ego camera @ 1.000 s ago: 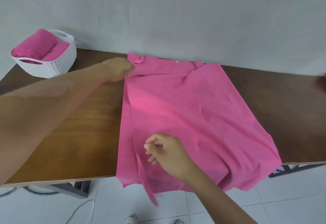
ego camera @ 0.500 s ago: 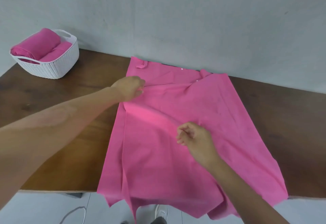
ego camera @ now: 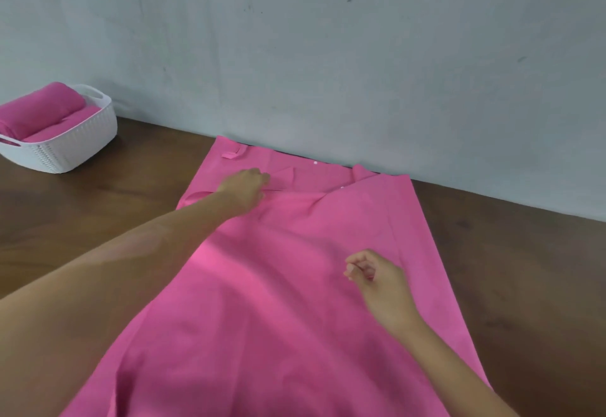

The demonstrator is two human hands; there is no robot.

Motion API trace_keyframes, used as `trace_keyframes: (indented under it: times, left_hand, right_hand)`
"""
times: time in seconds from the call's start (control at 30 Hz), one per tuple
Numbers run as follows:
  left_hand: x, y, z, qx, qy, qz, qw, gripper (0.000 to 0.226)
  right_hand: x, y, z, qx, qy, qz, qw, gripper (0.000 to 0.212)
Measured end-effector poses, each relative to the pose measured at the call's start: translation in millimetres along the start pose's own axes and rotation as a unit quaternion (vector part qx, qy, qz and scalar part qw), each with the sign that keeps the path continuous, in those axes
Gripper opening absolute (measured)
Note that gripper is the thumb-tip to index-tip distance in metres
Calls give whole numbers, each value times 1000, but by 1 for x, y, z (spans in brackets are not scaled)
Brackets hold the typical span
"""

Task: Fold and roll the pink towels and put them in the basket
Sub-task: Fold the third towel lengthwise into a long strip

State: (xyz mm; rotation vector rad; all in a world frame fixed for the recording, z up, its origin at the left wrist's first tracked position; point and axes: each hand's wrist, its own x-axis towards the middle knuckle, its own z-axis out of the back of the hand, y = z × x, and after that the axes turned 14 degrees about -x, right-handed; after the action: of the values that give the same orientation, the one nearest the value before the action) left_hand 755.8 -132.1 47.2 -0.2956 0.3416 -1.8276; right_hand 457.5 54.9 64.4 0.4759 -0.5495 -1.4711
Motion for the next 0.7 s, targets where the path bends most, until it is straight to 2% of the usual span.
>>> trace_keyframes:
  times: [0.3,0.43,0.53,0.7]
  left_hand:
    - [36,-30,-23,-41,-33,43,998,31]
    - [42,-27,-22,-94,-14,32,995,18]
    - [40,-24,-21,-64,11,-4,998,11]
    - [38,-16,-27,2,-6,-46,999,12]
  right_hand:
    - [39,-42,7,16,12,12,1000,20]
    - [63,-36,3,33,3,6,999,22]
    - [82,-27,-4,33,-8,2,999,23]
    - [111,-8,-28,-10,-34,14,999,22]
